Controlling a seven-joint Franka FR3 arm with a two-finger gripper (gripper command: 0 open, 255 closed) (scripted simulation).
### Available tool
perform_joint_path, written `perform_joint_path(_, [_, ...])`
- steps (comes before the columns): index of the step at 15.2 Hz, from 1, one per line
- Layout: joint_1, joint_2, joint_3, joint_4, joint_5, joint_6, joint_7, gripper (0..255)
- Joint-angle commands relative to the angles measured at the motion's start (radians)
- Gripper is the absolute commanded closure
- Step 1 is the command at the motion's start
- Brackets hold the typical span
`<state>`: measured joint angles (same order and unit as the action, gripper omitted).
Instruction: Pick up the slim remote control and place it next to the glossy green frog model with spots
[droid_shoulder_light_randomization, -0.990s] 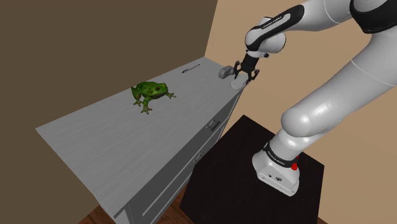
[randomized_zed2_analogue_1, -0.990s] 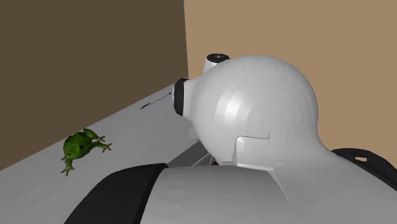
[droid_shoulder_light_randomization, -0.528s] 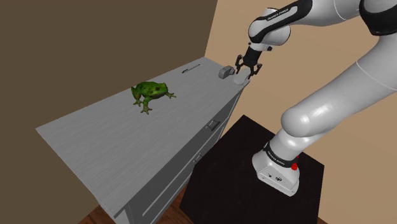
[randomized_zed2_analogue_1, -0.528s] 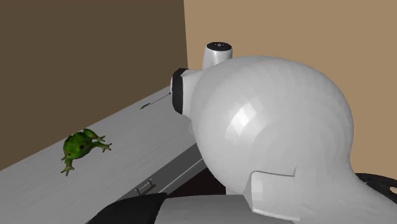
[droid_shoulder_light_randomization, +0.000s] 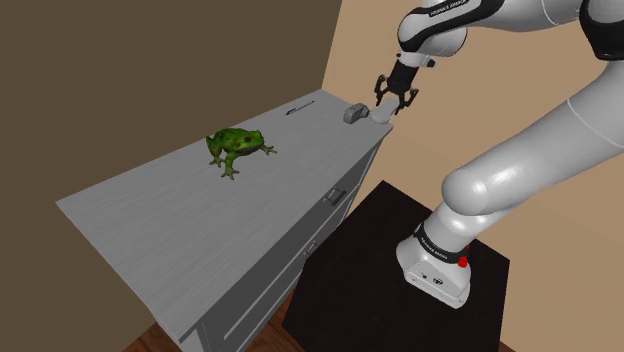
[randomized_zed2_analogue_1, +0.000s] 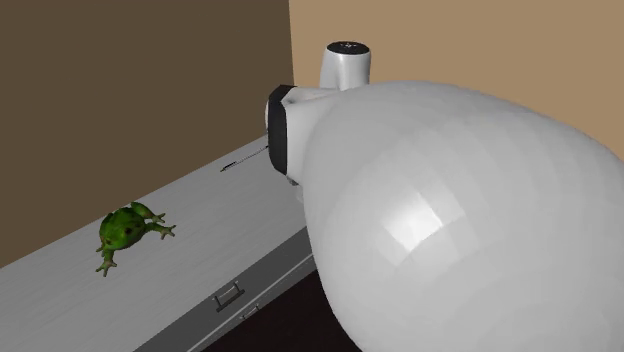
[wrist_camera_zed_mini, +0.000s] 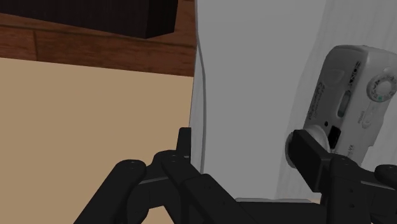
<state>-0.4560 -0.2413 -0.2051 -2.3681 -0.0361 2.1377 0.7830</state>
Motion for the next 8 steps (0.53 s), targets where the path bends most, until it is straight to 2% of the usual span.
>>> perform_joint_path(1, [0.000, -0.010, 0.002, 0.018, -0.001, -0.027, 0.003, 255])
perform_joint_path(8, [0.000, -0.042, 0.007, 0.084, -0.005, -0.125, 0.008, 255])
